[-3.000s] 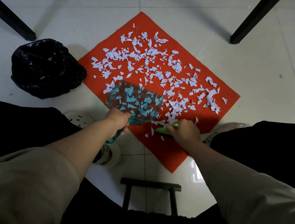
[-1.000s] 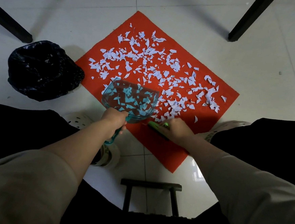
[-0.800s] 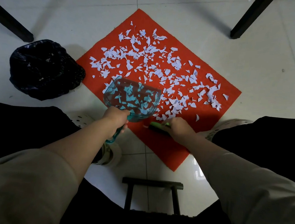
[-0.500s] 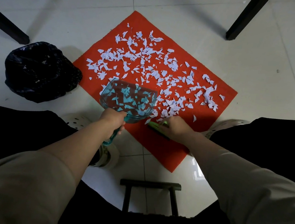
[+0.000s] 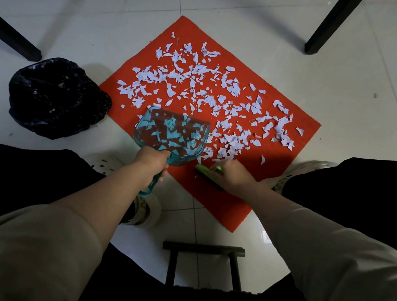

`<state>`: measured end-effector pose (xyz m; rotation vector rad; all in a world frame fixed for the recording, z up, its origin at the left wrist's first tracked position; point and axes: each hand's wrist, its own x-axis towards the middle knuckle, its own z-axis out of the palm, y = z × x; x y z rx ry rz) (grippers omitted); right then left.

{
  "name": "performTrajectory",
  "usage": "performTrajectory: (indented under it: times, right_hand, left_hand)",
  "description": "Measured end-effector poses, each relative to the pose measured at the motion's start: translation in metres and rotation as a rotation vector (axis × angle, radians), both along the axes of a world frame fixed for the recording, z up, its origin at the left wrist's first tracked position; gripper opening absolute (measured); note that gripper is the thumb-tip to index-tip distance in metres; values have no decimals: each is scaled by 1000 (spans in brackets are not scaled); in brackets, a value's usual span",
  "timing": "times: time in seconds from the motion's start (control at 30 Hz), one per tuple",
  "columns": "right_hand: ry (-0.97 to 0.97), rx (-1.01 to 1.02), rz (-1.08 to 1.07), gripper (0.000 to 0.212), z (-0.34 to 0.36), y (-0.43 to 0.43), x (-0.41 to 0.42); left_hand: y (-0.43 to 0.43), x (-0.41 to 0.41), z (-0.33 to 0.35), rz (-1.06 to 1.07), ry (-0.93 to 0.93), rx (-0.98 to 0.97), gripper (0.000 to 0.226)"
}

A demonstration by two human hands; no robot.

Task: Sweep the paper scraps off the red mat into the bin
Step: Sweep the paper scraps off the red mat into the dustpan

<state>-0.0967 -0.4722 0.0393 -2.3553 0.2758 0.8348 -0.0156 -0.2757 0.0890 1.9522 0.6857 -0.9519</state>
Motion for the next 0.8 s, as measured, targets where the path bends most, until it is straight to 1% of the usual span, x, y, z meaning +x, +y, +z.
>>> performTrajectory:
  times: [0.1,0.2,0.3,0.33,0.4,0.47,0.57,0.63,0.73,0.77,0.8]
  right_hand:
    - [33,-20,10,37,-3,3,2]
    - [-87,-86,-104,33,-2,-7,5]
    - [-182,-111,-207,37,4,-19,9]
    - [-173,-84,-209,41,6,-21,9]
    - [-94,-3,-167,44,7,-20,7]
    - [3,45,-90,38,-1,-15,1]
    - [35,-6,-6,30,-11,-14,-5]
    - [-11,-51,-53,30,-11,-17,-5]
    - [-181,-122,-89,34,-5,-19,1]
    - [-214,-109,-101,37,-1,-17,4]
    - [-205,-75,-103,41,2,-15,6]
  left_hand:
    - [1,-1,1,-2,4,-3,16]
    - [2,-1,1,-9,9,-6,15]
    - [1,-1,0,-10,10,-4,16]
    - [1,-1,-1,-11,8,-5,16]
    - [-1,0,-1,-11,4,0,15]
    - [-2,0,0,-10,3,3,15]
    - [-5,0,2,-15,-1,-6,14]
    - [-7,-1,4,-17,-4,-12,13]
    - [-5,-2,3,-21,-10,-17,13]
    - [-4,-2,2,-21,-12,-14,14]
    - [-3,-1,1,-20,-11,-8,15]
